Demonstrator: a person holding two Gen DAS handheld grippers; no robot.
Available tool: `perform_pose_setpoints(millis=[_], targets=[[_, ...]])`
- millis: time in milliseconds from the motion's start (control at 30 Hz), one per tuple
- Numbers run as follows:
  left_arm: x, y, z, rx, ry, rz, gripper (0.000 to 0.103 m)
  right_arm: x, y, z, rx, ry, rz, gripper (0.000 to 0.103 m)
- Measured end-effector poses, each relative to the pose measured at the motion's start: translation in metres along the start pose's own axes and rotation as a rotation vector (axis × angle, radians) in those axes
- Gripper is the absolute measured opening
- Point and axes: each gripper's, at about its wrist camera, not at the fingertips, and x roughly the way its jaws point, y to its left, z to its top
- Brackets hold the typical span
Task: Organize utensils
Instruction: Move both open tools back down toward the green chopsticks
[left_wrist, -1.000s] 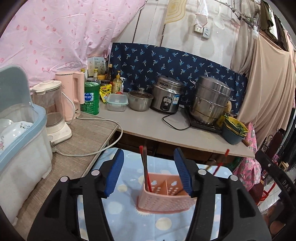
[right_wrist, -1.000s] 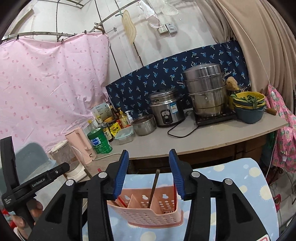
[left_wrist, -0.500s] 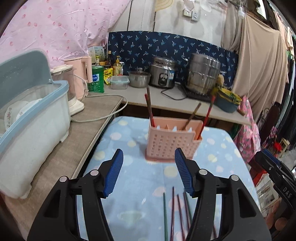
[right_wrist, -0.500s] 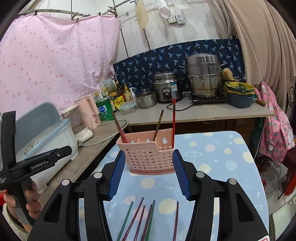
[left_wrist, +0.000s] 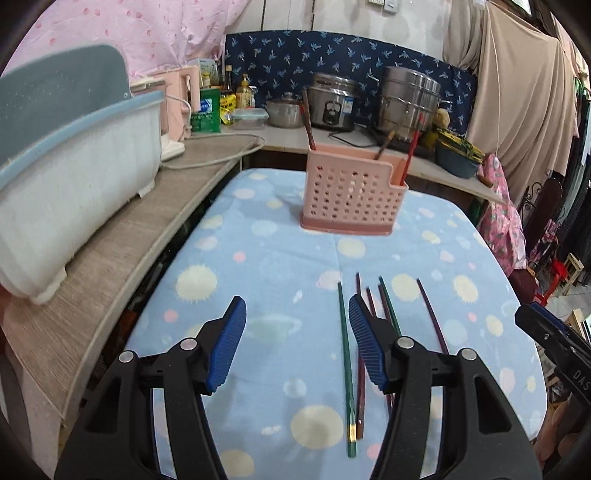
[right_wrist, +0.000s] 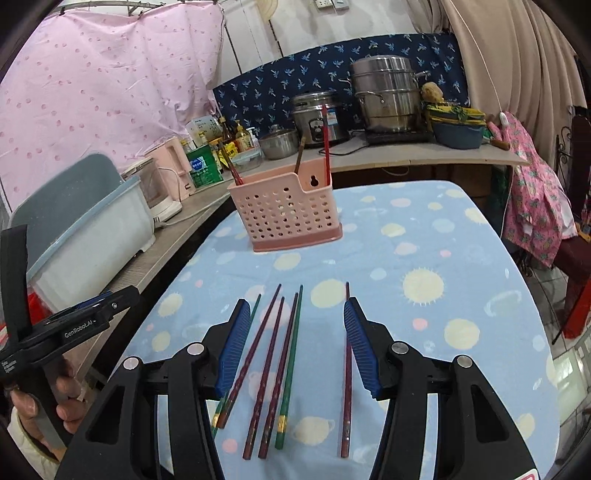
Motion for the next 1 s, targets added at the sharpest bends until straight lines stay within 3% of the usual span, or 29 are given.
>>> perform_pose_setpoints(millis=[300,467,700,1000], targets=[[0.009,-0.004,-0.049,0.000,0.084,-0.012,0.055,-0.004,-0.009,-0.048,-0.034,0.054,-0.094,0.052],[0.016,-0.007,-0.073,-0.003,0.139,-0.021,0.055,0.003,-0.008,-0.071,-0.043,0.102,-0.081,0.050],[0.023,-0.018,-0.099,0.026,0.188,-0.046,0.055,0.019,0.006,-0.096,-0.063,0.169,-0.043,0.034],[0.036,-0.029,-0.118,0.050,0.241,-0.070,0.054,0.023,0.015,-0.103,-0.083,0.182,-0.042,0.033]])
